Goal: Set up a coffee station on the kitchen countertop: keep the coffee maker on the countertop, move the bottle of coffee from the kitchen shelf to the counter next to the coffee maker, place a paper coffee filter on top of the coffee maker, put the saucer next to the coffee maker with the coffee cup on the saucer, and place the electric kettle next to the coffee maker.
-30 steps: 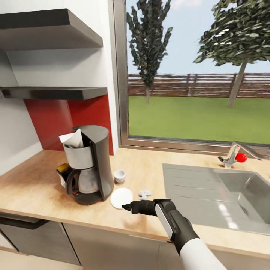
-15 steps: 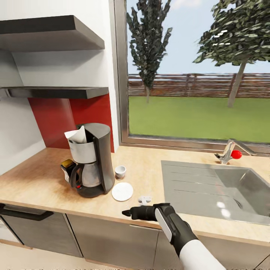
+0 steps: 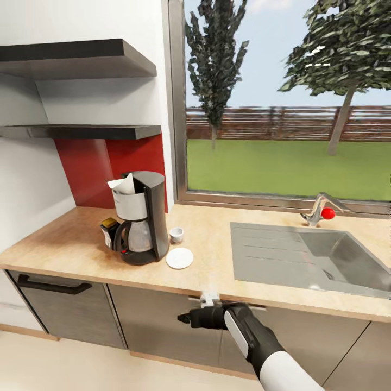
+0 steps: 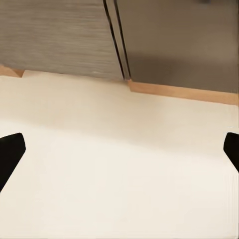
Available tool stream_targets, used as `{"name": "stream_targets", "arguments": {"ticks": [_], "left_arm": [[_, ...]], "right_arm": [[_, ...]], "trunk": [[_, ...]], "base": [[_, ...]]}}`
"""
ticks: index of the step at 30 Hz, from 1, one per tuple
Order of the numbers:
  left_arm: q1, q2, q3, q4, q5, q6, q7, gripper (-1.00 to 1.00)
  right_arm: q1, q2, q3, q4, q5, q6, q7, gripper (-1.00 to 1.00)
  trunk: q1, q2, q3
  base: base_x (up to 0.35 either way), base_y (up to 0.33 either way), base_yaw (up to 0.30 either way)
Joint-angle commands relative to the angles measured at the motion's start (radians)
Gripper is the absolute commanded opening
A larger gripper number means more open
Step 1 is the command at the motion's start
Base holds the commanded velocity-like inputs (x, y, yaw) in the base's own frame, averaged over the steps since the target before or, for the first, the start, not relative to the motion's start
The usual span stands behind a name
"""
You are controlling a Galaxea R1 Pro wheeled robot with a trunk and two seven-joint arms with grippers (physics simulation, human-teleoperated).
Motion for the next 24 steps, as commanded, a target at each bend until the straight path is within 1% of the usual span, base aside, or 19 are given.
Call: {"name": "stream_targets", "arguments": {"ticks": [1,5,8,9,11,13,14,15,16,17,20,21,22,23,24], "left_arm": [[-0.001,0.001,-0.009,0.0,0.009,-0.003,0.005,1.0],[-0.001,0.0,-0.006,-0.001,0.01,-0.004,0.005,1.0],[0.0,-0.002,-0.004,0.0,0.01,-0.004,0.005,1.0],[0.001,-0.002,-0.003,0.001,0.009,-0.004,0.005,1.0],[0.001,-0.003,-0.002,0.004,0.009,-0.004,0.005,1.0],[0.002,-0.003,-0.001,0.008,0.009,-0.004,0.005,1.0],[0.002,-0.003,-0.002,0.009,0.009,-0.004,0.005,1.0],[0.002,-0.003,-0.003,0.01,0.009,-0.004,0.005,1.0],[0.002,-0.003,-0.004,0.011,0.009,-0.004,0.005,1.0],[0.003,-0.003,-0.004,0.012,0.009,-0.004,0.005,1.0],[0.004,-0.003,-0.005,0.013,0.01,-0.004,0.005,1.0],[0.004,-0.003,-0.005,0.014,0.01,-0.004,0.005,1.0],[0.004,-0.003,-0.005,0.014,0.01,-0.004,0.005,1.0],[0.005,-0.003,-0.005,0.015,0.011,-0.004,0.005,1.0],[0.005,-0.003,-0.005,0.022,0.012,-0.005,0.005,1.0]], "right_arm": [[-0.001,0.0,0.001,0.006,-0.006,0.006,-0.001,1.0],[0.0,0.0,0.004,0.098,-0.005,0.002,-0.001,1.0],[0.0,0.0,0.004,0.174,-0.003,-0.016,-0.003,1.0],[0.0,0.0,0.004,0.218,-0.001,-0.042,-0.004,1.0],[0.0,0.0,0.004,0.317,0.004,-0.118,-0.006,1.0],[0.0,0.0,0.005,0.419,0.009,-0.216,-0.008,1.0],[0.0,0.0,0.005,0.495,0.017,-0.297,-0.014,1.0],[0.0,0.0,0.006,0.539,0.028,-0.344,-0.025,1.0],[0.0,0.0,0.006,0.573,0.046,-0.386,-0.048,1.0],[0.003,0.0,0.006,0.602,0.08,-0.438,-0.107,1.0],[0.042,0.0,0.006,0.624,0.132,-0.505,-0.241,1.0],[0.072,-0.011,0.006,0.628,0.145,-0.544,-0.292,1.0],[0.091,-0.027,0.006,0.629,0.149,-0.573,-0.317,1.0],[0.13,-0.081,0.004,0.631,0.154,-0.646,-0.349,1.0],[0.153,-0.113,0.003,0.631,0.154,-0.672,-0.357,1.0]], "trunk": [[0.0,-0.002,-0.002],[0.0,-0.002,-0.002],[0.0,-0.002,-0.002],[0.0,-0.002,-0.002],[0.0,-0.002,-0.002],[0.0,-0.002,-0.002],[0.0,-0.002,-0.002],[0.0,-0.002,-0.002],[0.0,-0.002,-0.002],[0.0,-0.002,-0.002],[0.0,-0.002,-0.002],[0.0,-0.002,-0.002],[0.0,-0.002,-0.002],[0.0,-0.002,-0.002],[0.0,-0.002,-0.002]], "base": [[-0.335,0.0,0.0],[-0.319,0.0,0.0],[-0.144,0.0,0.0],[-0.066,0.0,0.0],[-0.035,0.0,0.0],[-0.014,0.0,0.0],[-0.006,0.0,0.0],[-0.004,0.0,0.0],[-0.002,0.0,0.0],[-0.001,0.0,0.0],[0.0,0.0,0.0],[0.0,0.0,0.0],[0.0,0.0,0.0],[0.0,0.0,0.0],[0.0,0.0,0.0]]}}
